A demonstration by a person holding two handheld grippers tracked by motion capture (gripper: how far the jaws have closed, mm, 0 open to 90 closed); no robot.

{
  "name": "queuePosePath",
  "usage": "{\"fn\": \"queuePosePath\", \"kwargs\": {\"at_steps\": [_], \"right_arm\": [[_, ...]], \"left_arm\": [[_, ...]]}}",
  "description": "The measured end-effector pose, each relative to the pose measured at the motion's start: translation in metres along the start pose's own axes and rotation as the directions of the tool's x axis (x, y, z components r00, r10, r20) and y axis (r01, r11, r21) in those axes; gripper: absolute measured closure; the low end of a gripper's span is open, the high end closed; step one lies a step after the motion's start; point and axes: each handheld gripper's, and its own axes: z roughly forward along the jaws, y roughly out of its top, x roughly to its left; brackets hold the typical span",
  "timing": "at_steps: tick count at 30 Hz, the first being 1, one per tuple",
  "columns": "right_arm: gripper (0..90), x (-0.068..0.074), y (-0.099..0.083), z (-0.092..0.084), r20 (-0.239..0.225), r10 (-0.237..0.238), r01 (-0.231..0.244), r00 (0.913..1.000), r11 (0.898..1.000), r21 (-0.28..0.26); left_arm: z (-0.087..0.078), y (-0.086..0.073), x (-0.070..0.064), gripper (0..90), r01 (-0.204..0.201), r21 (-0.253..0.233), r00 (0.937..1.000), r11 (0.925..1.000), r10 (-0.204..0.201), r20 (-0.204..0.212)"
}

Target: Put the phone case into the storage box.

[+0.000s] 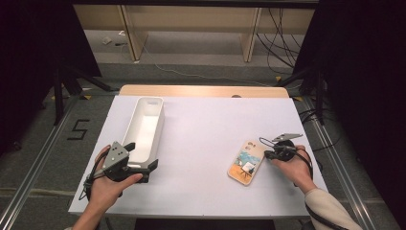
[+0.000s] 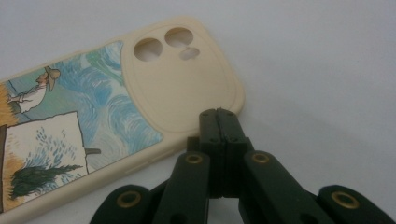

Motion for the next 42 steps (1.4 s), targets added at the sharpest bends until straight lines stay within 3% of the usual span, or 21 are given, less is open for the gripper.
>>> {"fn": "queuePosePath", "kwargs": {"at_steps": [19, 42], "right_arm": [[90.0, 0.006, 0.024, 0.022, -0.002, -0.007, 0.007, 1.0000, 1.000, -0.013], [90.0, 0.033, 0.055, 0.052, -0.032, -0.055, 0.053, 0.9980, 0.997, -0.053]], "left_arm": [[0.000, 0.000, 0.000, 0.0, -0.001, -0.001, 1.0000, 1.0000, 0.001, -0.001], [-0.001, 0.000, 0.000, 0.2, -0.002, -0.004, 1.0000, 1.0000, 0.002, -0.003]]}}
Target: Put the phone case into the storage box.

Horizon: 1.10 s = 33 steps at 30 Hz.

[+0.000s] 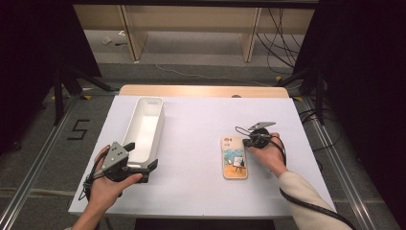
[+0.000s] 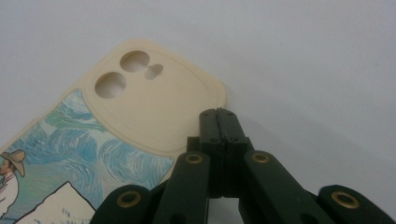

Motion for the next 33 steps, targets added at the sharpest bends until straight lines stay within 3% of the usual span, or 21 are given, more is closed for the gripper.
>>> {"fn": "queuePosePath", "kwargs": {"at_steps": [10, 33], "right_arm": [[90.0, 0.013, 0.010, 0.010, -0.023, -0.020, 0.020, 0.9995, 1.000, -0.011], [89.8, 0.022, 0.014, 0.013, -0.038, -0.032, 0.031, 0.9988, 0.999, -0.024]], "left_arm": [[0.000, 0.000, 0.000, 0.2, 0.000, 0.000, 1.0000, 1.0000, 0.000, 0.000], [-0.001, 0.000, 0.000, 0.6, -0.006, 0.000, 1.0000, 1.0000, 0.006, 0.000]]}}
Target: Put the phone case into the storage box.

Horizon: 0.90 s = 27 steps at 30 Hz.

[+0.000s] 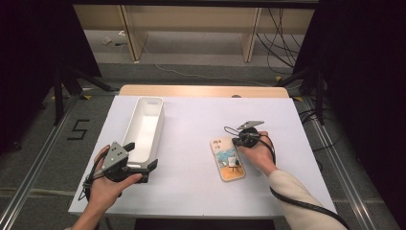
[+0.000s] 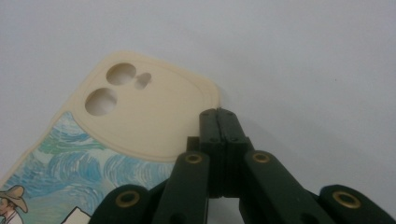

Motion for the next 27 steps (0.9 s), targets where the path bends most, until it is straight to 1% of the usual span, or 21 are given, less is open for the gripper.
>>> {"fn": "queuePosePath", "kwargs": {"at_steps": [1, 3, 4, 6, 8, 9, 10, 11, 13, 15, 18, 20, 21, 22, 24, 27], "right_arm": [[89.8, 0.000, 0.000, 0.000, 0.000, 0.000, 0.000, 1.0000, 1.000, 0.000], [86.1, -0.001, 0.000, -0.001, 0.001, 0.001, -0.001, 1.0000, 1.000, -0.008], [82.6, -0.002, 0.001, -0.004, 0.001, 0.014, -0.014, 0.9999, 1.000, -0.014], [78.5, -0.002, 0.001, -0.007, 0.010, 0.032, -0.032, 0.9994, 0.999, -0.021], [72.8, -0.003, 0.002, -0.011, 0.007, 0.044, -0.044, 0.9990, 0.998, -0.033], [72.8, -0.003, 0.002, -0.011, 0.007, 0.044, -0.044, 0.9990, 0.998, -0.033], [65.4, -0.003, 0.003, -0.014, -0.006, 0.067, -0.067, 0.9978, 0.997, -0.036], [61.6, -0.002, 0.003, -0.016, -0.014, 0.079, -0.080, 0.9967, 0.996, -0.038], [50.7, -0.001, 0.003, -0.019, -0.021, 0.101, -0.101, 0.9947, 0.994, -0.043], [42.3, 0.000, 0.003, -0.022, -0.025, 0.113, -0.114, 0.9932, 0.992, -0.047], [29.7, 0.002, 0.003, -0.026, -0.020, 0.121, -0.122, 0.9925, 0.992, -0.044], [24.3, 0.004, 0.003, -0.028, -0.021, 0.124, -0.125, 0.9920, 0.991, -0.046], [24.3, 0.004, 0.003, -0.028, -0.021, 0.124, -0.125, 0.9920, 0.991, -0.046], [20.0, 0.005, 0.003, -0.030, -0.025, 0.115, -0.116, 0.9930, 0.992, -0.041], [17.1, 0.006, 0.003, -0.031, -0.028, 0.110, -0.111, 0.9935, 0.993, -0.037], [15.6, 0.008, 0.003, -0.033, -0.033, 0.102, -0.103, 0.9942, 0.994, -0.035]], "left_arm": [[0.000, 0.000, 0.000, 0.6, 0.000, 0.000, 1.0000, 1.0000, 0.000, 0.000], [0.000, 0.000, 0.000, 0.5, 0.000, 0.000, 1.0000, 1.0000, 0.000, 0.000], [0.000, 0.000, 0.000, 0.5, 0.000, -0.001, 1.0000, 1.0000, 0.000, 0.000], [0.000, 0.000, 0.000, 0.5, 0.000, -0.001, 1.0000, 1.0000, 0.000, 0.000], [0.000, 0.000, 0.000, 0.5, 0.001, -0.001, 1.0000, 1.0000, -0.001, 0.000], [0.000, 0.000, 0.000, 0.5, 0.000, -0.002, 1.0000, 1.0000, 0.000, 0.000], [0.000, 0.000, 0.000, 0.5, 0.000, -0.002, 1.0000, 1.0000, 0.000, 0.000], [0.000, 0.000, -0.001, 0.5, 0.000, -0.003, 1.0000, 1.0000, 0.000, -0.001], [-0.001, 0.000, -0.001, 0.5, 0.001, -0.004, 1.0000, 1.0000, -0.001, -0.002], [-0.001, 0.001, -0.001, 0.5, 0.001, -0.004, 1.0000, 1.0000, -0.001, -0.002], [-0.001, 0.001, -0.001, 0.5, -0.001, -0.005, 1.0000, 1.0000, 0.001, -0.002], [-0.001, 0.001, -0.002, 0.4, 0.000, -0.006, 1.0000, 1.0000, 0.000, -0.003], [-0.001, 0.001, -0.002, 0.4, 0.000, -0.006, 1.0000, 1.0000, 0.000, -0.003], [-0.001, 0.001, -0.001, 0.4, -0.001, -0.005, 1.0000, 1.0000, 0.001, -0.003], [-0.001, 0.001, -0.001, 0.4, -0.001, -0.005, 1.0000, 1.0000, 0.001, -0.004], [-0.001, 0.001, -0.001, 0.3, -0.002, -0.006, 1.0000, 1.0000, 0.002, -0.004]]}}
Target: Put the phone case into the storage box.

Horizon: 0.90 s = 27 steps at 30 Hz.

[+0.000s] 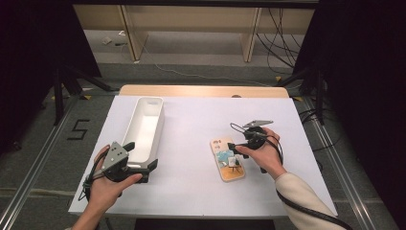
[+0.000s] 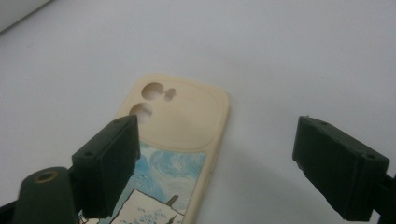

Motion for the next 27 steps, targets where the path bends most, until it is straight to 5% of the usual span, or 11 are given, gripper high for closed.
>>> {"fn": "queuePosePath", "kwargs": {"at_steps": [27], "right_arm": [[5.0, 0.019, 0.000, 0.000, -0.027, -0.039, 0.039, 0.9989, 0.999, 0.005]], "left_arm": [[-0.001, 0.001, -0.001, 0.0, -0.003, -0.004, 1.0000, 1.0000, 0.003, -0.005]]}}
